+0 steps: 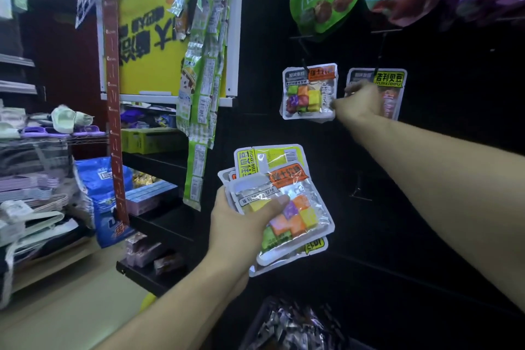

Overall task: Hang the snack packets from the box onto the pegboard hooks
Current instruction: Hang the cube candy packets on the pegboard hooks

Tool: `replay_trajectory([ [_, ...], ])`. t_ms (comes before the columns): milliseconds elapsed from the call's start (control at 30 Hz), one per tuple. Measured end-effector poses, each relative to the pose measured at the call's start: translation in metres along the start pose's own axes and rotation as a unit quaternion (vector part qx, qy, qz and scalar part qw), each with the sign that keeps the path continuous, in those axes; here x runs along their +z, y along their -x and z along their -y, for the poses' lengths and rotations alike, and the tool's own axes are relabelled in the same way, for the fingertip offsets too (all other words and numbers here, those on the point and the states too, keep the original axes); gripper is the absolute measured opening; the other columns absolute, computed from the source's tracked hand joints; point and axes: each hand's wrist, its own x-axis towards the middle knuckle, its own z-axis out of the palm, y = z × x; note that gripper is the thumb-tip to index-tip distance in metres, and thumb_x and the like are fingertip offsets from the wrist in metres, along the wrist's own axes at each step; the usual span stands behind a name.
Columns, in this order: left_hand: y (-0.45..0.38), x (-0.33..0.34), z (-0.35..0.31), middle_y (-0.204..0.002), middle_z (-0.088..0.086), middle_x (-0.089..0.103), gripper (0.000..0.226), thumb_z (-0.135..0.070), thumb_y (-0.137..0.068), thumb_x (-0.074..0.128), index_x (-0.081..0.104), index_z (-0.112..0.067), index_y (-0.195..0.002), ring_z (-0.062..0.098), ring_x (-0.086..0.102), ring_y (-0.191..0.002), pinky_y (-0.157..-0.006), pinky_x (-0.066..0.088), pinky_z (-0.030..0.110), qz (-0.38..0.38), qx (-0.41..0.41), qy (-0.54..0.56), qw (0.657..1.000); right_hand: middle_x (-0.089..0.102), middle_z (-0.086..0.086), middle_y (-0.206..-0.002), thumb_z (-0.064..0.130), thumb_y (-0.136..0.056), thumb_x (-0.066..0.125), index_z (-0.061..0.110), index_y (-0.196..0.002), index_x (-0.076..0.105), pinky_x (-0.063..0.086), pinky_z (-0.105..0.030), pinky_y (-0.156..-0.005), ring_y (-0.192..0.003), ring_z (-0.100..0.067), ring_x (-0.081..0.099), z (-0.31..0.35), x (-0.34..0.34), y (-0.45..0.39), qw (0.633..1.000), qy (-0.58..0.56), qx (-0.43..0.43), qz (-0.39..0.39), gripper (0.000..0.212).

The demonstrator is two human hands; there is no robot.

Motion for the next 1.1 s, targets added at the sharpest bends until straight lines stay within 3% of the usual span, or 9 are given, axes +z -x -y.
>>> replay_trajectory([
  [100,0.007,0.003,0.005,-0.108,0.002,0.083,0.053,-0.007,-0.079,0.09,0.064,-0.018,-0.124,0.025,0.082,-0.095,-0.088,0.065,0.048,0.001,0.01,0.007,1.0,0.069,0.003,-0.104,0.029,-0.093,0.078,0.023,-0.102,0.065,0.059,-0.036,-0.081,-0.088,-0.015,0.067,-0.013,-0.022,0.048,0.996,-0.045,-0.027,0.076,0.017],
  [233,0.021,0.02,0.01,-0.108,0.006,0.082,0.053,-0.005,-0.077,0.092,0.063,-0.017,-0.121,0.031,0.082,-0.094,-0.087,0.065,0.056,-0.012,-0.005,0.023,1.0,0.076,0.003,-0.098,0.052,-0.085,0.08,0.017,-0.102,0.071,0.059,-0.03,-0.073,-0.081,-0.011,0.071,-0.022,-0.066,0.132,0.96,-0.079,0.005,0.27,0.039],
  [367,0.035,0.038,0.009,-0.108,0.007,0.082,0.071,-0.02,-0.058,0.098,0.063,-0.019,-0.12,0.035,0.081,-0.094,-0.088,0.063,0.062,-0.006,-0.019,0.042,0.999,0.079,-0.005,-0.098,0.031,-0.08,0.088,0.013,-0.109,0.07,0.062,-0.021,-0.066,-0.08,-0.014,0.078,-0.035,-0.1,0.184,0.937,-0.123,0.051,0.323,0.038],
  [500,0.045,0.053,0.012,-0.109,0.009,0.082,0.064,-0.021,-0.068,0.095,0.064,-0.017,-0.123,0.037,0.081,-0.095,-0.087,0.062,0.065,0.005,-0.019,0.041,0.999,0.08,-0.012,-0.093,0.015,-0.076,0.091,0.009,-0.111,0.072,0.065,-0.03,-0.067,-0.083,-0.026,0.08,-0.045,-0.121,0.193,0.93,-0.165,0.095,0.315,0.04],
  [600,0.052,0.062,0.01,-0.11,0.014,0.081,0.061,-0.032,-0.071,0.09,0.063,-0.017,-0.125,0.041,0.081,-0.093,-0.077,0.062,0.07,0.01,-0.037,0.054,0.998,0.081,-0.014,-0.093,0.01,-0.079,0.087,0.006,-0.112,0.072,0.066,-0.031,-0.066,-0.084,-0.028,0.08,-0.046,-0.133,0.191,0.919,-0.194,0.129,0.319,0.037],
  [733,0.058,0.068,0.007,-0.108,0.012,0.082,0.062,-0.045,-0.071,0.082,0.063,-0.021,-0.125,0.036,0.082,-0.087,-0.06,0.065,0.058,0.019,-0.054,0.05,0.997,0.081,-0.013,-0.098,0.011,-0.085,0.083,0.007,-0.117,0.067,0.066,-0.039,-0.08,-0.091,-0.029,0.08,-0.051,-0.145,0.184,0.908,-0.196,0.156,0.335,0.037],
  [800,0.057,0.068,0.007,-0.108,0.013,0.082,0.06,-0.046,-0.077,0.078,0.061,-0.019,-0.128,0.038,0.081,-0.09,-0.067,0.065,0.063,0.022,-0.056,0.047,0.997,0.081,-0.014,-0.099,0.011,-0.086,0.082,0.006,-0.119,0.065,0.064,-0.044,-0.086,-0.092,-0.03,0.079,-0.053,-0.149,0.18,0.908,-0.198,0.165,0.332,0.037],
  [967,0.047,0.066,0.014,-0.113,0.011,0.081,0.039,-0.037,-0.095,0.076,0.063,-0.019,-0.127,0.037,0.081,-0.097,-0.084,0.063,0.067,0.007,-0.049,0.028,0.998,0.081,-0.011,-0.096,0.009,-0.091,0.079,0.008,-0.114,0.066,0.065,-0.033,-0.069,-0.084,-0.026,0.08,-0.049,-0.153,0.172,0.924,-0.187,0.153,0.298,0.026],
  [1100,0.035,0.053,0.019,-0.115,0.009,0.081,0.036,-0.031,-0.095,0.078,0.064,-0.021,-0.126,0.035,0.08,-0.099,-0.084,0.064,0.065,-0.004,-0.038,0.021,0.999,0.081,-0.009,-0.095,0.008,-0.092,0.077,0.011,-0.108,0.068,0.064,-0.035,-0.076,-0.079,-0.024,0.08,-0.042,-0.148,0.156,0.953,-0.165,0.12,0.226,0.019],
])
